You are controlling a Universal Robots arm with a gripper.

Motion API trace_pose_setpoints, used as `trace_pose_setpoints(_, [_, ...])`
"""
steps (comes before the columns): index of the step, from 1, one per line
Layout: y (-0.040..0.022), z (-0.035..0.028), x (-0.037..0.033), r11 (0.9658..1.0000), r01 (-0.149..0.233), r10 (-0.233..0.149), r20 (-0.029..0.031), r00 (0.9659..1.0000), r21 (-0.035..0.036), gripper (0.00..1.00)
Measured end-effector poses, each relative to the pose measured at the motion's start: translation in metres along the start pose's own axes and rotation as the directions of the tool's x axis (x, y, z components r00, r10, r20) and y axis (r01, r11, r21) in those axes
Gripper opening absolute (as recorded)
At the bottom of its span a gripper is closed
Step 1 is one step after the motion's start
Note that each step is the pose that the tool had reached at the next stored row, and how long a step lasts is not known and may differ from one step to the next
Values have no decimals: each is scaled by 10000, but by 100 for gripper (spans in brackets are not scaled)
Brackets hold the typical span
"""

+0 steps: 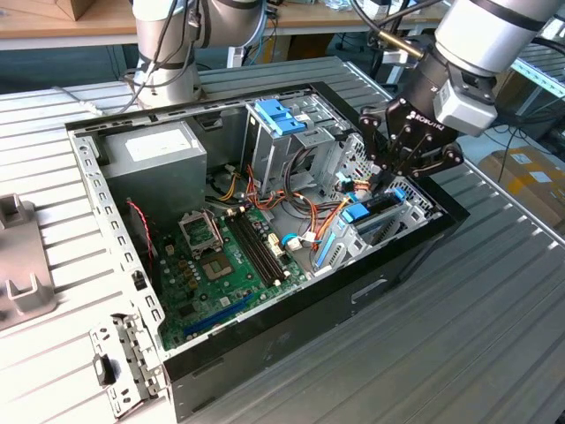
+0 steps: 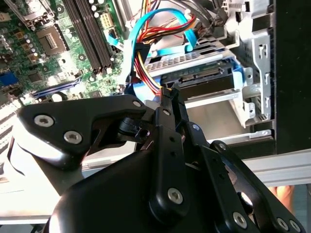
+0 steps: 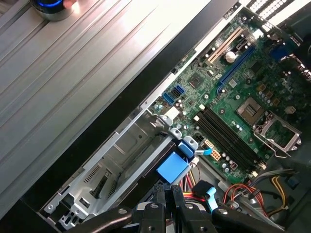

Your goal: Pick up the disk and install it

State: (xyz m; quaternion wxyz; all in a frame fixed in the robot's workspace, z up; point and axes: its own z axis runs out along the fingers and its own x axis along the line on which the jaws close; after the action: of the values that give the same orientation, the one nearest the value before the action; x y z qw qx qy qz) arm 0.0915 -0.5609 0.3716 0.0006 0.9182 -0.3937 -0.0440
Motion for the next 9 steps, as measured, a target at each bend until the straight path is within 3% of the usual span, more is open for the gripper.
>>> trace_pose_setpoints(9, [89,11,-84,10000,-2,2,-1,10000,0,18])
